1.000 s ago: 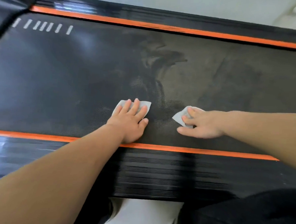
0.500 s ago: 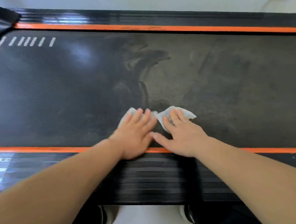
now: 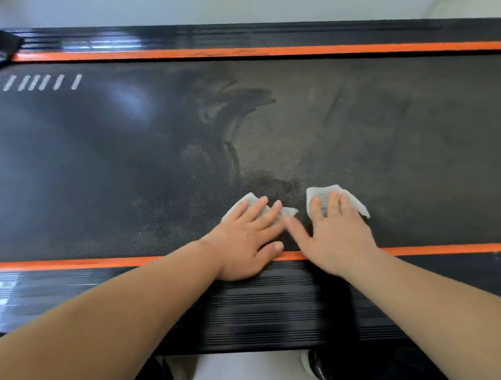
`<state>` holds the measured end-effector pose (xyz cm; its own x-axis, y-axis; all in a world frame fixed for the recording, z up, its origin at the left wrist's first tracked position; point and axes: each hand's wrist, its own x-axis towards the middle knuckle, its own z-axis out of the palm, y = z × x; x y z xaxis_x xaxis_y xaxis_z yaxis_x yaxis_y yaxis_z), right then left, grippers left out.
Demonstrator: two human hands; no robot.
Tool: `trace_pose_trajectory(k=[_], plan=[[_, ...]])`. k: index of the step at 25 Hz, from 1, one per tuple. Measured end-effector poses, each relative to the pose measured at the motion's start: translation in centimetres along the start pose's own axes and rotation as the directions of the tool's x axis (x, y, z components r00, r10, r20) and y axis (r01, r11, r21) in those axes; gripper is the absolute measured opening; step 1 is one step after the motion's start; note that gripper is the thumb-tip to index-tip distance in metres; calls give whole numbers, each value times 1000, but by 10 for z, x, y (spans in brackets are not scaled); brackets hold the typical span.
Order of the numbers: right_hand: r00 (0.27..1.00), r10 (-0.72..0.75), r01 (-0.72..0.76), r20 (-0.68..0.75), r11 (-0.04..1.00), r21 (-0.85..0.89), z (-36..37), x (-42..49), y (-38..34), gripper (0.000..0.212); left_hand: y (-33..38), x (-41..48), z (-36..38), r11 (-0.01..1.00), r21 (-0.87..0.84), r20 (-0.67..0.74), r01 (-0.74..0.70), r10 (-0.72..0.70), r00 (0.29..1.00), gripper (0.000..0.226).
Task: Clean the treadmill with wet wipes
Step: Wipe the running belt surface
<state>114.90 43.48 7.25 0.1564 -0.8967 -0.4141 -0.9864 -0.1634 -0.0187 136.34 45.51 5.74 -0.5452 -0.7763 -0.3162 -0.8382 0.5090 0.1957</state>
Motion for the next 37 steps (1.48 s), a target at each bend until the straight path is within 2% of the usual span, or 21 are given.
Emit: trace_pose_trajectory(k=[2,3,5,6,7,10,12,13,15,17,19,21,23,24,25,27,28,30,32,35,37], plan=[[966,-254,253,-39,967,-23,2,-13,-7,116,-13,7,-5,999,25,-5,26,-25,1000,75],[935,-354,353,-28,935,-24,2,-21,-7,118,-21,8,-5,989,13,-27,145,-144,989,71],[907,-422,421,-3,906,-30,5,-27,0,118,-26,7,-4,923,-44,-50,383,-385,922,71],[917,-400,399,-9,916,-38,5,-26,4,119,-18,7,-3,917,-72,-45,391,-395,918,77],[937,-348,346,-30,937,-51,7,-21,9,119,-5,9,-3,948,-73,-49,310,-314,948,83],[998,58,-58,-5,998,24,6,-2,24,107,17,13,-2,999,-26,11,25,-25,1000,78],[985,167,-170,47,984,53,1,4,25,102,-4,17,-6,993,-12,-34,121,-121,992,70],[990,131,-133,49,990,47,1,2,22,104,-15,17,-5,968,-14,-64,251,-252,966,67],[993,-120,120,-6,993,20,7,-4,10,112,-22,15,1,900,-54,-75,433,-436,897,68],[931,-364,363,-25,932,-15,11,-11,-3,119,-11,17,4,936,-62,-68,348,-351,934,79],[901,-433,433,-13,901,-29,9,-8,-4,121,-6,17,5,981,2,-52,192,-192,980,83],[919,-391,390,-50,920,-39,6,2,-2,115,-23,16,2,977,22,-94,210,-207,974,82],[981,-190,191,-44,981,22,3,11,1,104,-37,15,2,926,-36,-134,375,-377,917,80],[997,-78,79,-23,995,58,1,15,2,100,-37,16,2,919,-50,-128,390,-394,910,81],[1000,-23,24,-11,997,70,-1,17,2,101,-33,17,2,945,-50,-119,324,-328,937,81],[994,-103,104,-32,994,30,-1,15,-2,112,-26,20,3,988,27,-95,149,-146,985,81],[980,-195,195,-44,981,4,0,13,-3,118,-28,21,1,991,32,-104,133,-129,986,79],[951,-304,305,-52,952,15,0,13,-2,115,-42,26,-5,947,-45,-150,318,-321,935,71],[962,-267,270,-52,960,75,-2,16,-1,103,-46,28,-4,882,-103,-145,459,-470,871,66],[988,-149,151,-23,982,111,-6,23,-10,97,-34,32,-1,967,-16,-109,254,-254,961,72],[995,-101,100,-1,982,161,-10,32,-19,88,-40,33,-6,956,-14,-109,293,-293,950,66]])
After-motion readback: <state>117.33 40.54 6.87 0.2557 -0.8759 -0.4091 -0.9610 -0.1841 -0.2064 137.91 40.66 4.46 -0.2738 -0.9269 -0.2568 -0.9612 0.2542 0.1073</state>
